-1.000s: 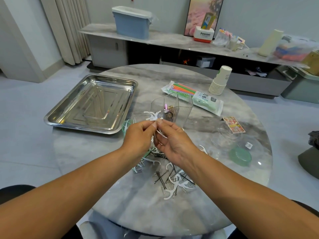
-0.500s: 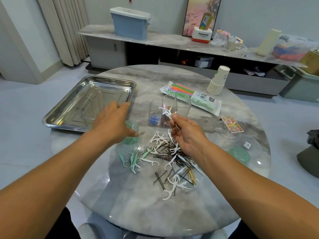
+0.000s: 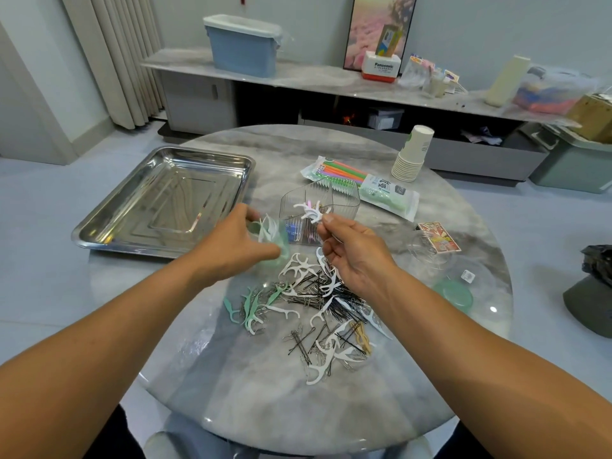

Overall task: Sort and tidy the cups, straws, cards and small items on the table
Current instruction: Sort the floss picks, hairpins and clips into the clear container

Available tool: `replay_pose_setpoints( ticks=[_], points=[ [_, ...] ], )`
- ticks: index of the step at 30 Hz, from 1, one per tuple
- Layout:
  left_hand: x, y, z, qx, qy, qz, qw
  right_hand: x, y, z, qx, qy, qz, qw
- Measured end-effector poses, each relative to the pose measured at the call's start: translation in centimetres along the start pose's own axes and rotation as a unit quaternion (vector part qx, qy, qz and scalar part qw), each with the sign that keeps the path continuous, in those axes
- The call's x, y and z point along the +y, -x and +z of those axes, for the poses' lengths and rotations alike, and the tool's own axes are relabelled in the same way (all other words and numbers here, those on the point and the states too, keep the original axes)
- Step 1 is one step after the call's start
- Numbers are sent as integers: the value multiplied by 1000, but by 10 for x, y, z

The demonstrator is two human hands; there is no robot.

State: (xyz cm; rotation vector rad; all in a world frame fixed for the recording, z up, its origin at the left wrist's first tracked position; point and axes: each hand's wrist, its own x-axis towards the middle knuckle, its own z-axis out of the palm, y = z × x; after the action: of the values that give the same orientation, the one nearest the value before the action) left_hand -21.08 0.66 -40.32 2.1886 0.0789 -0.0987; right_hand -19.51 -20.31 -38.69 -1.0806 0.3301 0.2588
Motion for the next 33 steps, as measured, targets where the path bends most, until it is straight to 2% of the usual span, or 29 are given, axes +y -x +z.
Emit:
replay_pose_setpoints(
  ticks=[3, 7, 12, 15, 17, 18, 21, 23, 25, 26, 27, 30, 31, 33],
  points=[
    [13, 3, -2, -54, 122, -9, 991, -5, 1, 3, -32, 28, -34, 999],
    [14, 6, -3, -144, 239, -43, 959, -12, 4, 5, -78, 185, -127, 971],
    [11, 7, -6, -188, 217, -13, 958, -19, 6, 2, -172, 390, -169, 889],
    [11, 12, -2, -209, 179, 21, 961, -16, 8, 4, -200, 525, -186, 806],
    [12, 14, 0, -229, 165, 37, 959, -14, 11, 5, -225, 574, -211, 759],
    [12, 14, 1, -230, 161, 44, 959, -15, 11, 5, -231, 572, -223, 755],
    [13, 12, 0, -193, 169, 57, 965, -23, 14, 3, -213, 501, -256, 799],
    [12, 9, -2, -144, 184, 45, 971, -27, 13, 2, -172, 456, -301, 820],
    [8, 6, -4, -81, 156, 39, 984, -31, 6, -1, -107, 443, -317, 832],
    [5, 4, -5, -49, 121, 41, 991, -33, 1, -5, -79, 471, -297, 827],
    [2, 2, -4, -21, 81, 43, 996, -35, -4, -11, -62, 526, -258, 808],
    [-11, -3, -2, 24, -7, 30, 999, -28, -21, -33, -53, 701, -114, 702],
    [-15, -4, -1, 24, -24, 24, 999, -23, -25, -40, -50, 732, -90, 674],
    [-20, -6, 2, 9, -47, 14, 999, -12, -34, -51, -43, 764, -67, 640]
  ],
)
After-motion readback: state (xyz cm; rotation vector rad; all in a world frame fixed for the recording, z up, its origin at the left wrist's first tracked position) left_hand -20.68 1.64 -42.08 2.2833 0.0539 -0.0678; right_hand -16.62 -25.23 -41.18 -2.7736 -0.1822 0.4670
